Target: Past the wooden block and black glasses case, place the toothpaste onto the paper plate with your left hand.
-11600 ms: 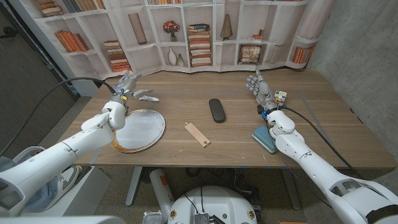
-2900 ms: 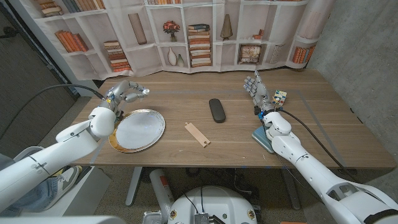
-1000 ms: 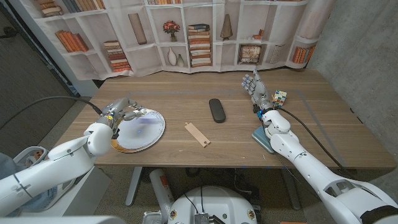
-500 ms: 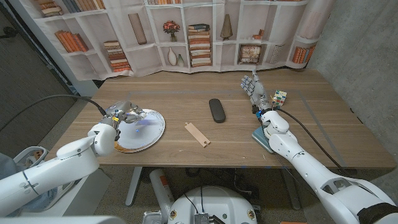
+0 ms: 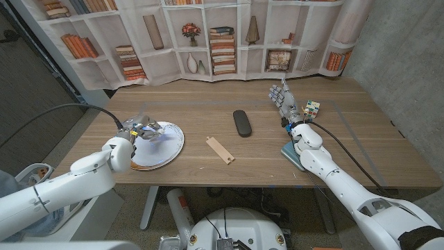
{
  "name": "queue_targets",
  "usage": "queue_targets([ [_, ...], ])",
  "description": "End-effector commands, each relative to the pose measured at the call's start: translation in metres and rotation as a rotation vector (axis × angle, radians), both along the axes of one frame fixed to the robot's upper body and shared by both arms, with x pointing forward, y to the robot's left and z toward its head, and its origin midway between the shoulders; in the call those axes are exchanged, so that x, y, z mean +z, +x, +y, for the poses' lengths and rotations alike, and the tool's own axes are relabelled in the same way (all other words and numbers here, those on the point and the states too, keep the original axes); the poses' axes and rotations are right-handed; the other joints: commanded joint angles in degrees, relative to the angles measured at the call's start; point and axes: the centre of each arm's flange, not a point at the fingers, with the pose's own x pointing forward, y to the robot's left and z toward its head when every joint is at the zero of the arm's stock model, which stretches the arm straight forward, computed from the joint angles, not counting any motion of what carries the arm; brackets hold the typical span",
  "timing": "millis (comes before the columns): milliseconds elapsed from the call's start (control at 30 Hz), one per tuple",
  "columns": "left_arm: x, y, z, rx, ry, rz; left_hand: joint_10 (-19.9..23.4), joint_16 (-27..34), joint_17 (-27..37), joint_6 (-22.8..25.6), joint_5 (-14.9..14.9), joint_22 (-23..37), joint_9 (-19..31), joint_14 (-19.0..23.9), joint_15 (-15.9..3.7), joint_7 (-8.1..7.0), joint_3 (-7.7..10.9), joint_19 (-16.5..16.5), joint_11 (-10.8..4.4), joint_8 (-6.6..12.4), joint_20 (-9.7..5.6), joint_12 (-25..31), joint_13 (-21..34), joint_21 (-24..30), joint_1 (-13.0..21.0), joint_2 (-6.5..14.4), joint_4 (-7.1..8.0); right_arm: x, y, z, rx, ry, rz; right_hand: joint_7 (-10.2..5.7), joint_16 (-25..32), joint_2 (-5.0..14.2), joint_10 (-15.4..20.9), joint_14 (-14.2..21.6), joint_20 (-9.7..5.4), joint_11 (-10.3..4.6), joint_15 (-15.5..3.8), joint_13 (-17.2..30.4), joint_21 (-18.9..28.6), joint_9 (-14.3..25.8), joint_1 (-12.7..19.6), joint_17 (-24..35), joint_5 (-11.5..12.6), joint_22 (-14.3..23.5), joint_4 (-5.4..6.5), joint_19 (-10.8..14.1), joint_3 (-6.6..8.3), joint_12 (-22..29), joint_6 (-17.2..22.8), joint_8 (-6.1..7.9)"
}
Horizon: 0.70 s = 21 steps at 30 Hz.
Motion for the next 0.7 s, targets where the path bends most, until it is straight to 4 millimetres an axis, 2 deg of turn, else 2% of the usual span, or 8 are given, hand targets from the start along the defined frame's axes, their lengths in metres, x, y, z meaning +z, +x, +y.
queue_targets([
  [33, -0.003, 0.002, 0.003, 0.02, -0.006, 0.04, -3.8, -0.2, 0.4, -2.1, 0.4, 0.3, 0.0, -1.6, -6.57, 0.04, -0.58, -0.6, 0.09, -1.35, 1.33, -0.3, 0.2, -0.1, 0.1, 0.0, 0.19, -0.003, -0.002, 0.001, -0.002, 0.003, 0.003, -0.05, 0.0, 0.35, 0.4, 0.6, 0.08, -0.09, 0.05, 0.2, -0.2, 0.2, 0.1, 0.3, -0.2, 0.1, 0.11, 0.5, -0.17, -0.2, 0.3, -0.16],
  [233, -0.002, 0.003, 0.003, 0.015, -0.01, 0.062, -5.7, -0.1, 0.4, -3.9, 0.7, 0.4, 0.0, -2.5, -6.22, 0.11, -1.0, -0.8, 0.13, -2.43, 2.04, -0.2, 0.3, 0.0, -0.8, 0.1, 0.76, -0.003, -0.003, 0.002, -0.001, 0.0, 0.005, -0.06, 0.0, 0.39, 0.3, 0.6, 0.14, -0.18, -0.01, 0.2, -0.3, 0.2, 0.1, 0.3, -0.2, 0.1, 0.08, 0.5, -0.19, -0.3, 0.3, -0.17],
  [300, -0.002, 0.003, 0.003, 0.012, -0.012, 0.071, -10.1, -0.1, 0.4, -6.1, 1.2, 0.4, 0.0, -3.7, -5.71, 0.07, -1.56, -1.3, 0.33, -3.73, 2.62, -0.4, 0.4, 0.1, -1.9, 0.1, 1.42, -0.003, -0.003, 0.002, -0.001, 0.001, 0.006, -0.05, 0.0, 0.39, 0.4, 0.7, 0.11, -0.19, -0.08, 0.2, -0.3, 0.2, 0.1, 0.3, -0.2, 0.1, 0.07, 0.5, -0.2, -0.2, 0.4, -0.16],
  [367, -0.001, 0.003, 0.004, 0.008, -0.016, 0.081, -16.1, -0.2, 0.4, -10.0, 2.0, 0.5, -0.2, -5.7, -4.82, 0.12, -2.32, -2.3, 0.42, -5.93, 3.05, -0.4, 0.5, 0.0, -3.0, 0.0, 2.13, -0.003, -0.003, 0.003, -0.002, 0.0, 0.007, -0.11, 0.0, 0.4, 0.4, 0.7, 0.13, -0.12, -0.02, 0.2, -0.3, 0.2, 0.1, 0.3, -0.2, 0.1, 0.06, 0.5, -0.21, -0.2, 0.3, -0.17],
  [467, 0.0, 0.002, 0.005, -0.001, -0.032, 0.064, -22.6, -0.1, 0.5, -14.4, 2.9, 0.5, -0.2, -7.4, -3.54, 0.15, -3.18, -3.4, 0.8, -7.63, 3.44, -0.3, 0.7, 0.0, -4.6, 0.1, 3.12, -0.004, -0.003, 0.003, -0.004, -0.001, 0.009, -0.12, 0.1, 0.4, 0.5, 0.7, 0.12, -0.14, 0.04, 0.2, -0.3, 0.2, 0.1, 0.3, -0.2, 0.1, 0.04, 0.5, -0.22, -0.2, 0.3, -0.16],
  [567, 0.004, 0.0, 0.007, -0.009, -0.046, 0.048, -25.7, 0.0, 0.6, -18.5, 3.4, 0.6, -0.1, -8.3, -3.0, 0.35, -4.02, -4.1, 1.72, -8.53, 3.61, 0.2, 0.8, 0.1, -6.7, 0.5, 4.45, -0.005, -0.004, 0.003, -0.005, 0.0, 0.01, -0.14, 0.1, 0.41, 0.5, 0.7, 0.14, -0.09, 0.02, 0.2, -0.3, 0.2, 0.1, 0.3, -0.2, 0.1, 0.04, 0.5, -0.24, -0.2, 0.4, -0.14],
  [700, 0.009, -0.001, 0.006, -0.019, -0.042, 0.029, -27.6, -0.1, 0.7, -20.2, 3.7, 0.6, 0.0, -9.3, -2.39, 0.24, -4.45, -5.2, 2.32, -8.46, 4.1, 0.2, 0.8, -0.1, -7.7, 0.9, 5.2, -0.006, -0.006, 0.003, -0.008, 0.001, 0.011, -0.16, 0.0, 0.44, 0.5, 0.7, 0.13, -0.11, 0.01, 0.2, -0.4, 0.2, 0.1, 0.3, -0.2, 0.1, 0.02, 0.5, -0.25, -0.2, 0.4, -0.13],
])
